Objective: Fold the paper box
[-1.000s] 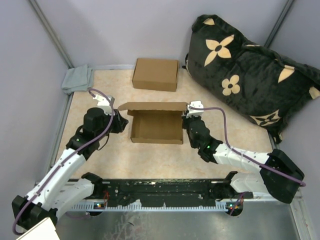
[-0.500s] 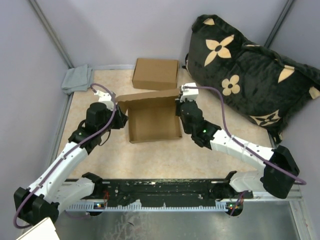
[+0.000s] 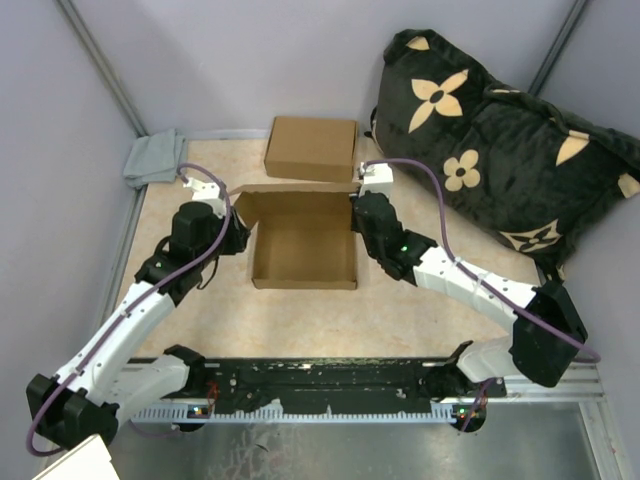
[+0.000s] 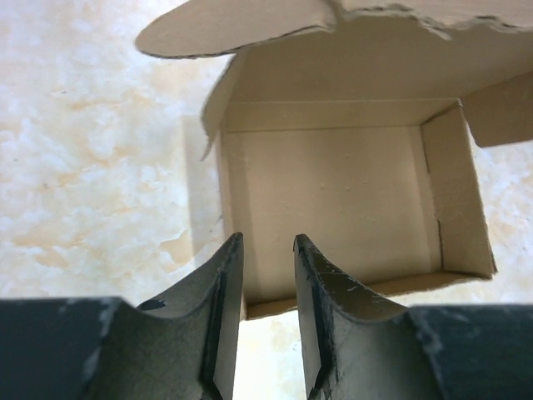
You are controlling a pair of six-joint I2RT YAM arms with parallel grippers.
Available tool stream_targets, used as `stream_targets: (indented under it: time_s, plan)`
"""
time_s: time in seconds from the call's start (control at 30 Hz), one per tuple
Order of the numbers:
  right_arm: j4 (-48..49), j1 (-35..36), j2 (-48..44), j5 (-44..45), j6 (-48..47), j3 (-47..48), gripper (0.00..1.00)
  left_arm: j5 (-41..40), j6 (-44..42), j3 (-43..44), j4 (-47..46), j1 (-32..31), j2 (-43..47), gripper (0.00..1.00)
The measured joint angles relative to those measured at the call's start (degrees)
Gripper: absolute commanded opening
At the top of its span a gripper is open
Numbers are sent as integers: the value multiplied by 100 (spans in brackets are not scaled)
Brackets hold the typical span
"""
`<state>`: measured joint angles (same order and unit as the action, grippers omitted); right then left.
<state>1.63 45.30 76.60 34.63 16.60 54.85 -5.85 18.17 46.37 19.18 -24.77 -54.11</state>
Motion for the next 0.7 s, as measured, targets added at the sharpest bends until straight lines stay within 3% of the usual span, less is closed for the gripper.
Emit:
stream_targets:
  time_s: [0.3, 0.7]
  plan:
    - [-37, -52, 0, -157, 15, 2, 2, -970, -352, 765, 304, 0, -595, 49]
    - [-238, -236, 0, -507, 22, 131, 2, -1318, -654, 1294, 223, 0, -1598, 39]
